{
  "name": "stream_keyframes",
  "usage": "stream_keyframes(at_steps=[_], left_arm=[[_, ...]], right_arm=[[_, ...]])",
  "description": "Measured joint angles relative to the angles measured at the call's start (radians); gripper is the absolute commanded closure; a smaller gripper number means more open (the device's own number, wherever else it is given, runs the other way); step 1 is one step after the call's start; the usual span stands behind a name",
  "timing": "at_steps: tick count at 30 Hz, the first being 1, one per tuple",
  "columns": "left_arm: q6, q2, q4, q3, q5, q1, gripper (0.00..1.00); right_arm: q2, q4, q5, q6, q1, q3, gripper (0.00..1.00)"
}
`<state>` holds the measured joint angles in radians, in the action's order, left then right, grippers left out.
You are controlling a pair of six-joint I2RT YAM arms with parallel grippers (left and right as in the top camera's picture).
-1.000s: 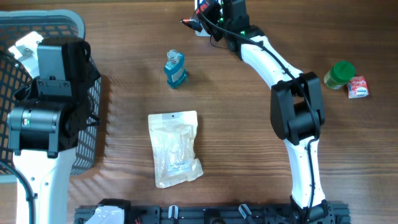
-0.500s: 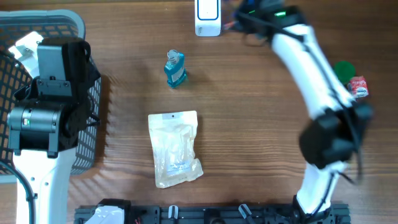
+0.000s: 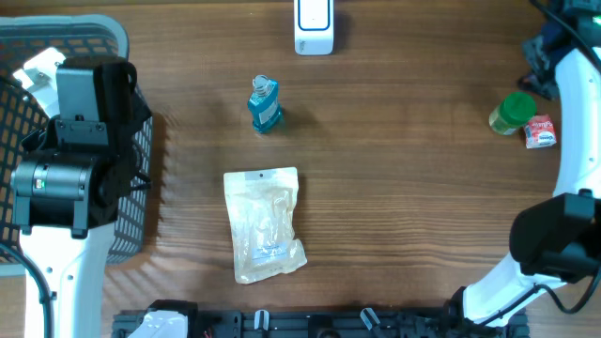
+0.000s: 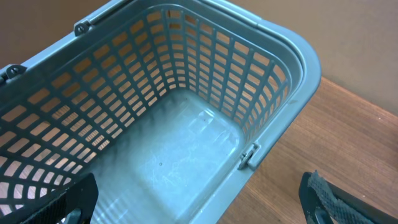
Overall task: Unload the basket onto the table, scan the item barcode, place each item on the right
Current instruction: 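Carry the wrench package right and drop it beside the tissue pack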
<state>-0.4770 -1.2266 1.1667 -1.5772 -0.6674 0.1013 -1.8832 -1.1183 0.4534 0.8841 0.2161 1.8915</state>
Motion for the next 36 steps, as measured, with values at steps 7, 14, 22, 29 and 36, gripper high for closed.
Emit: stream_keyframes(at_steps=[7, 14, 22, 29, 36], left_arm=[[0.000, 0.000, 0.000, 0.000, 0.000, 0.000, 0.00], [0.000, 0.000, 0.001, 0.000, 0.000, 0.000, 0.00], [0.000, 0.000, 0.001, 0.000, 0.000, 0.000, 0.00], [0.000, 0.000, 0.001, 0.000, 0.000, 0.000, 0.00], [0.000, 0.000, 0.001, 0.000, 0.000, 0.000, 0.00]], right_arm=[[0.000, 0.239, 0.027, -0.005, 0.113, -0.271, 0.95], [-0.005, 0.464, -0.004, -0.015, 0.211, -0.582, 0.95], [-0.011, 0.528, -0.031, -0.056, 0.254, -0.644, 0.01], [0.003, 0.503, -0.056, -0.105, 0.254, -0.637, 0.00], [0.274, 0.457, -0.187, -0.116, 0.213, -0.597, 0.00]])
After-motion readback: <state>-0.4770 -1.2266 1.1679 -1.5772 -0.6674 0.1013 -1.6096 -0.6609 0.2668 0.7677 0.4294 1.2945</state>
